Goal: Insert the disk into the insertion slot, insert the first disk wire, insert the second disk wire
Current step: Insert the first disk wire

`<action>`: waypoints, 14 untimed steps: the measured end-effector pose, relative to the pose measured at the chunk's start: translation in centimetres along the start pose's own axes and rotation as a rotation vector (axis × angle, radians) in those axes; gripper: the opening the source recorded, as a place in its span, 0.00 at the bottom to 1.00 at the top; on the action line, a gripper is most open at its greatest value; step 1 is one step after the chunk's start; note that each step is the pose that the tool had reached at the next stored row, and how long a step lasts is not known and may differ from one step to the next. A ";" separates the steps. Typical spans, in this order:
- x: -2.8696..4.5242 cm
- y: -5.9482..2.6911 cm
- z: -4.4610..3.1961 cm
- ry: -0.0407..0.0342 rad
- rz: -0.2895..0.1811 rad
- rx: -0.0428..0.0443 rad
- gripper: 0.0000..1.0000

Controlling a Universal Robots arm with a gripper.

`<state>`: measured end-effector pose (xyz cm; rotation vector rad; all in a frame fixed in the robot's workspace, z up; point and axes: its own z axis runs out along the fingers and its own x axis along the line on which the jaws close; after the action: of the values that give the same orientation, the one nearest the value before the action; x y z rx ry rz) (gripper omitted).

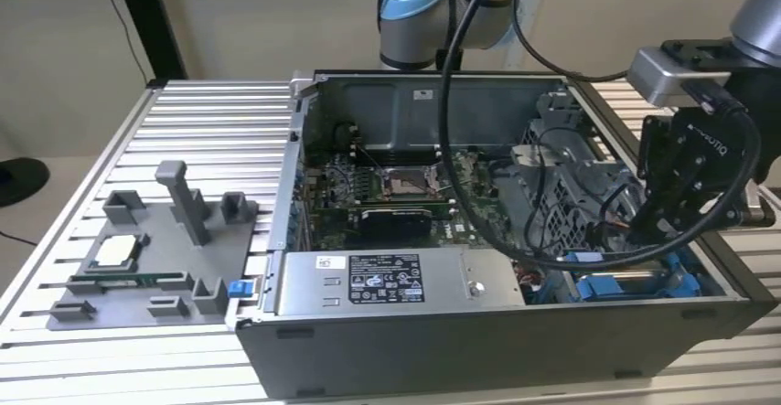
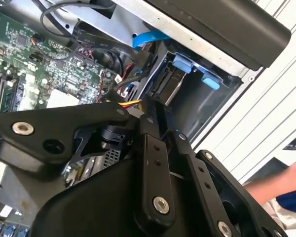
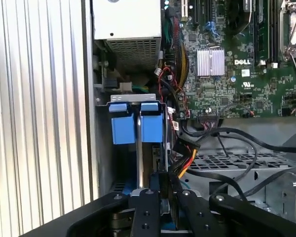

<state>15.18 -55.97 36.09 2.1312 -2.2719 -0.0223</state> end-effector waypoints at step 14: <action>-0.08 -1.11 1.06 -0.0001 0.000 0.0030 0.00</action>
<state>16.26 -55.97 35.00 2.1326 -2.2736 -0.0190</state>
